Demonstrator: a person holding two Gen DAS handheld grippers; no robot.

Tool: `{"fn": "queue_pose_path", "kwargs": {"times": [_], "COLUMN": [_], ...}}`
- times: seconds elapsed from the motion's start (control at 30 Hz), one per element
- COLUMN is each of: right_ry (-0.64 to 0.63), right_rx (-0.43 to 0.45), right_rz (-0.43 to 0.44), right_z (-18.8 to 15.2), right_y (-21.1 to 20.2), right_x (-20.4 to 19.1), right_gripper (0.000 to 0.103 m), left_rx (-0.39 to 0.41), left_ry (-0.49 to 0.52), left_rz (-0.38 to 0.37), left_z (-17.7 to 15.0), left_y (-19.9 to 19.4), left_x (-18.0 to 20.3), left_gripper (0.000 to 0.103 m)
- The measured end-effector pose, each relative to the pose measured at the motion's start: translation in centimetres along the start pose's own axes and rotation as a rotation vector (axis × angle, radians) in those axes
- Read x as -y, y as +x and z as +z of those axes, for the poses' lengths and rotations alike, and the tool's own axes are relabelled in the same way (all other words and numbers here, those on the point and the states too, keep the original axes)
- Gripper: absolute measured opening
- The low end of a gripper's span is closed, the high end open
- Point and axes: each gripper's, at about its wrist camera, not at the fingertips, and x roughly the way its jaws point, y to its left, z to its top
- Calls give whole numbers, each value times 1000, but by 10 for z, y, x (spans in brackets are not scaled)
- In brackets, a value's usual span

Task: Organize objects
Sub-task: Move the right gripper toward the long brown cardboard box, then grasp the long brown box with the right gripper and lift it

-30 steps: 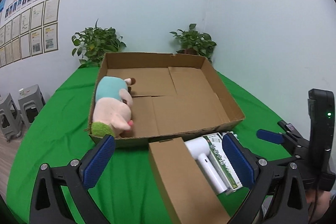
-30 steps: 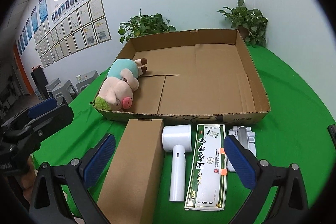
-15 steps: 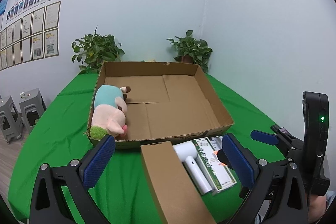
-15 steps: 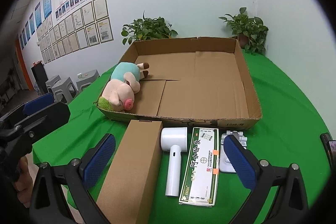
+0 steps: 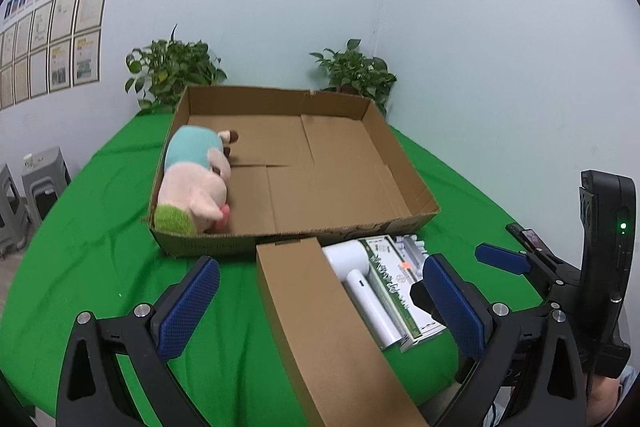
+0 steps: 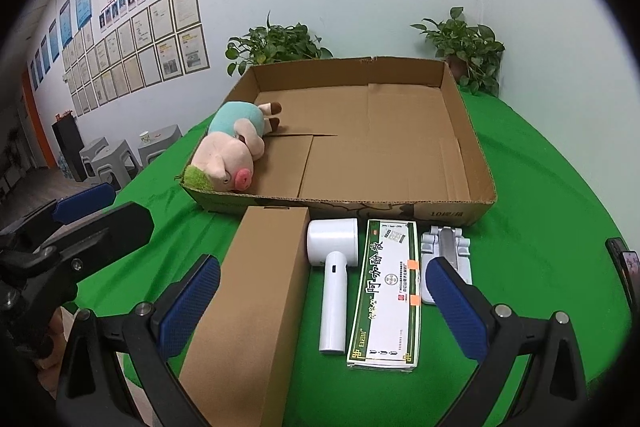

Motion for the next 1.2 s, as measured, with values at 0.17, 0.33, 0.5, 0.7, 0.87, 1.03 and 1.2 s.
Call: {"fn": "queue_pose_path", "kwargs": {"times": [0.17,0.33,0.5,0.7,0.87,1.03,1.2], "right_ry": [9,4,-37,-84,-148,-123,-110], "right_rx": [-12,-29,-66,-173,-237,-280,-282], "right_rz": [36,109,191,276,260,191,153], "right_z": [-7,-16,-31,-61,-77,-84,-86], "right_y": [12,13,9,18,29,35,32], "right_x": [3,3,-11,-37,-51,-56,-59], "right_gripper": [102,102,102,102,102,102,102], "left_rx": [-26,-52,-128,-301,-386,-442,-456], "left_ry": [-13,-1,-58,-196,-283,-335,-317], "left_rz": [0,-4,-103,-275,-349,-411,-414], "left_z": [-8,-8,-16,-45,-71,-82,-82], "left_y": [12,15,28,66,85,93,93], "left_x": [-6,-9,-16,-33,-45,-52,-51], "left_gripper": [102,102,102,102,101,97,97]}}
